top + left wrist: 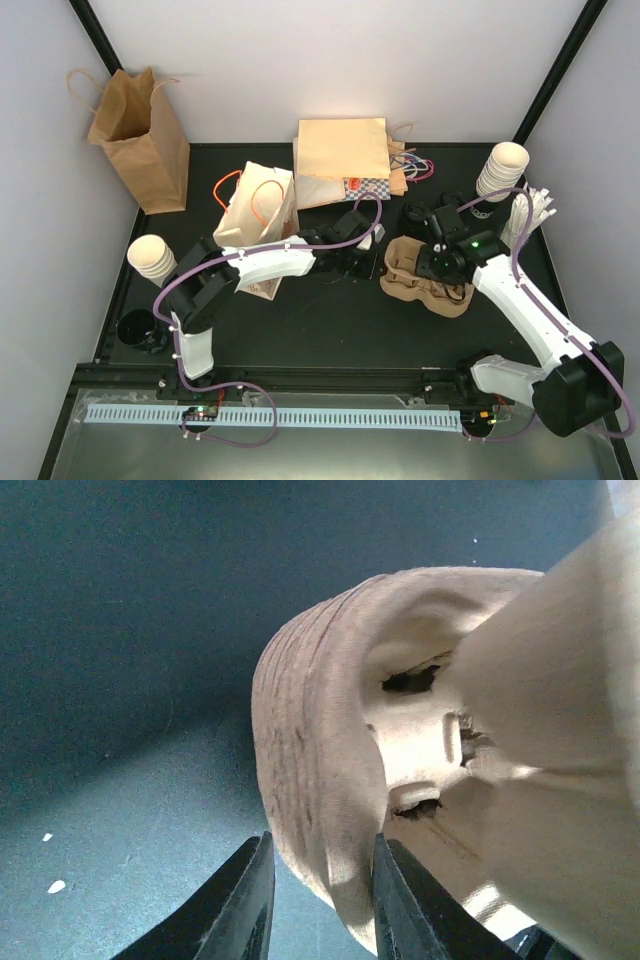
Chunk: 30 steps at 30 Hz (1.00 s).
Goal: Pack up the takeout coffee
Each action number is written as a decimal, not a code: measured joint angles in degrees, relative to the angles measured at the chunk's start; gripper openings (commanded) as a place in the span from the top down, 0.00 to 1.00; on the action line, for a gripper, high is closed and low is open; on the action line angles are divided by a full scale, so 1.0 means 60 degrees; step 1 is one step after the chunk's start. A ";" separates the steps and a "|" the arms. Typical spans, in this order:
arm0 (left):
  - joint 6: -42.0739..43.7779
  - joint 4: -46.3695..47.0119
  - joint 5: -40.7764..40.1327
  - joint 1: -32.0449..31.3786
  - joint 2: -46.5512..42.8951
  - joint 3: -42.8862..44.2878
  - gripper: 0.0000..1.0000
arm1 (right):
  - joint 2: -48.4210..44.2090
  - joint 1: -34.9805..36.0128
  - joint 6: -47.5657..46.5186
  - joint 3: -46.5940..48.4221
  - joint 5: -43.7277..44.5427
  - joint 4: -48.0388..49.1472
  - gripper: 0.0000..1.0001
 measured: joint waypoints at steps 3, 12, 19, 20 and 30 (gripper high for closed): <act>0.0007 -0.0055 -0.0076 0.0000 0.0000 0.0000 0.71 | -0.0259 -0.0011 0.0000 0.0324 0.0036 -0.0018 0.54; 0.0055 -0.0106 -0.0135 0.0000 0.0000 0.0000 0.71 | -0.0605 -0.0051 -0.0051 0.0565 0.0073 -0.0171 0.54; 0.0113 -0.0415 -0.0200 -0.0011 0.0000 0.0266 0.68 | -0.0623 -0.0055 -0.0273 0.1166 0.0080 -0.0532 0.53; 0.0120 -0.0441 -0.0211 -0.0026 0.0000 0.0291 0.66 | -0.0637 -0.0055 -0.0313 0.1282 0.0087 -0.0590 0.53; 0.0310 -0.1071 -0.0302 -0.0131 -0.0514 0.0637 0.40 | -0.0834 -0.0051 -0.1118 0.2175 0.0106 -0.0962 0.53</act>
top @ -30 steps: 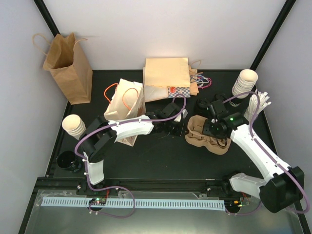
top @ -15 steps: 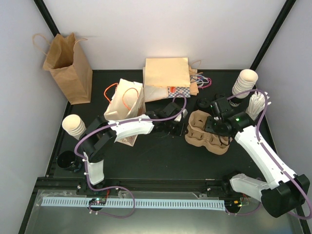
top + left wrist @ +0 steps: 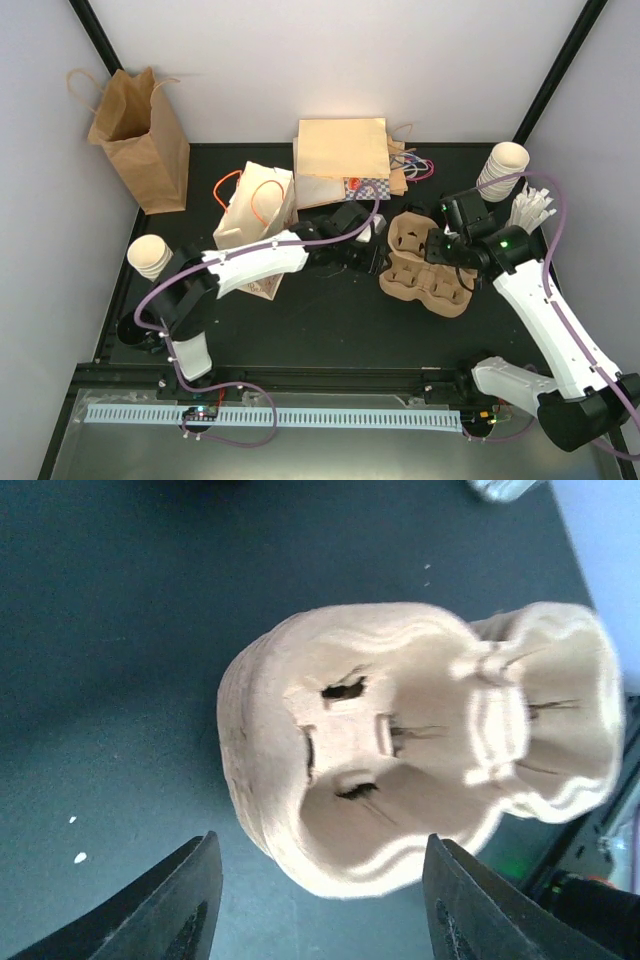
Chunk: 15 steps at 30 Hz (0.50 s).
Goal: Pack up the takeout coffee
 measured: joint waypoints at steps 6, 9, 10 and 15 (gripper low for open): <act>0.0244 -0.0907 -0.0364 0.0000 -0.1657 0.0120 0.32 | -0.0142 0.0000 -0.0459 0.0098 -0.0208 0.0004 0.53; 0.0346 -0.1475 -0.0641 0.0007 -0.2616 0.0171 0.30 | -0.0135 0.0004 -0.0565 0.0106 -0.0503 0.0055 0.53; 0.0375 -0.1698 -0.0707 0.0011 -0.2951 0.0160 0.29 | -0.0127 0.0015 -0.0601 0.0106 -0.0579 0.0058 0.53; 0.0634 -0.2710 -0.1158 0.0029 -0.4911 -0.0073 0.25 | -0.0011 0.0393 -0.0739 0.0120 -0.0871 0.0186 0.53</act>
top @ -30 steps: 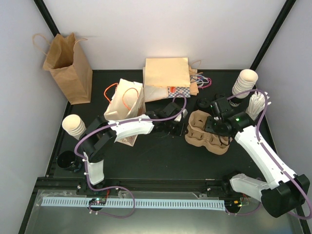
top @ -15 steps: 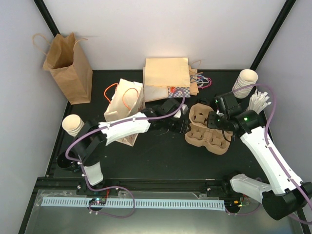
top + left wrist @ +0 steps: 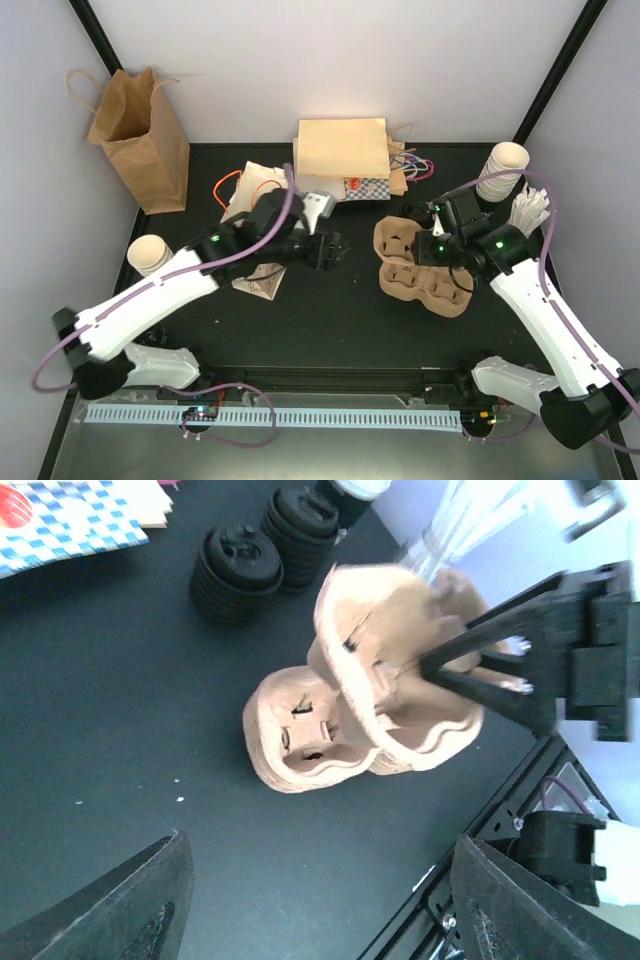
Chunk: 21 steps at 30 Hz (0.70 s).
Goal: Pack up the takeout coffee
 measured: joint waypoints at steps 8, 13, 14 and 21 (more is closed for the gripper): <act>0.0357 -0.2007 -0.0692 0.0375 -0.2550 0.0419 0.19 | 0.0634 0.1872 -0.0390 0.0240 -0.0361 0.0590 0.55; 0.0539 -0.3147 -0.1260 0.0576 -0.3031 0.1676 0.17 | 0.1202 0.3457 -0.0892 0.0266 -0.0539 0.1282 0.55; 0.0568 -0.3340 -0.1362 0.0630 -0.3118 0.1829 0.17 | 0.1344 0.3770 -0.0998 0.0266 -0.0543 0.1392 0.55; 0.0696 -0.4233 -0.1807 0.0827 -0.3417 0.2040 0.17 | 0.2903 0.5366 -0.1690 0.0288 -0.0579 0.2051 0.52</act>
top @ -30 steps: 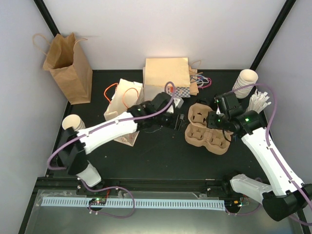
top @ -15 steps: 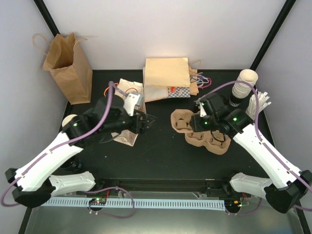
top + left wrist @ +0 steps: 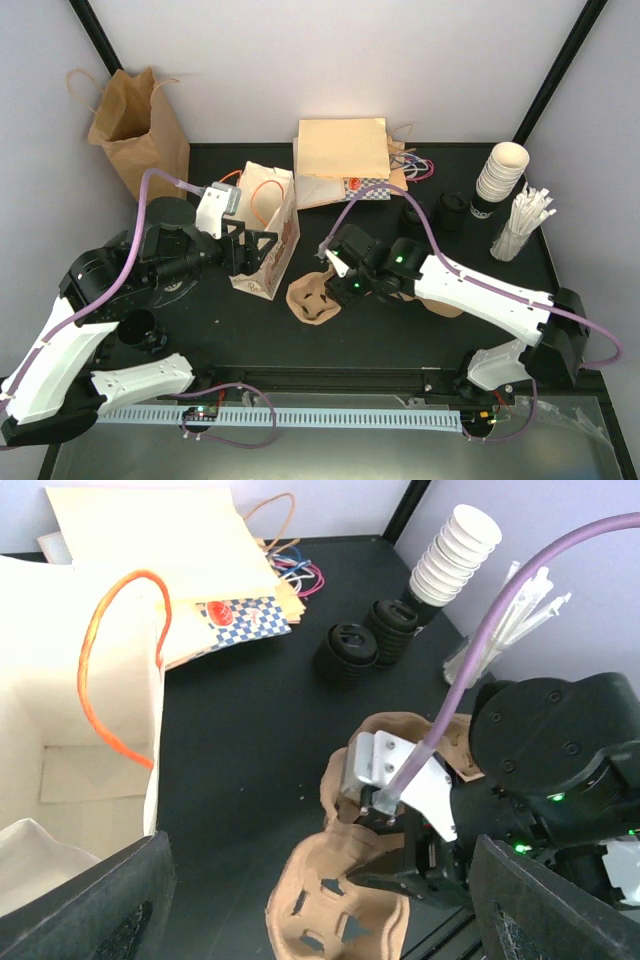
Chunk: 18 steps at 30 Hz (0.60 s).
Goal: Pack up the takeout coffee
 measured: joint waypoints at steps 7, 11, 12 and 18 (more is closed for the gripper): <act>0.0007 -0.0284 -0.0164 0.0051 -0.0066 -0.0102 0.17 | 0.0885 0.0138 -0.0528 -0.0076 -0.0047 0.0466 0.52; 0.0007 -0.0328 -0.0233 0.0066 -0.0153 -0.0175 0.17 | 0.1519 0.0353 -0.0914 -0.0015 0.0168 0.0568 0.51; 0.0007 -0.0328 -0.0233 0.0084 -0.0186 -0.0178 0.17 | 0.1708 0.0415 -0.1020 0.0044 0.0204 0.0572 0.51; 0.0011 -0.0375 -0.0277 0.0149 -0.0182 -0.0204 0.17 | 0.2470 0.0619 -0.1563 0.0229 0.0459 0.0674 0.17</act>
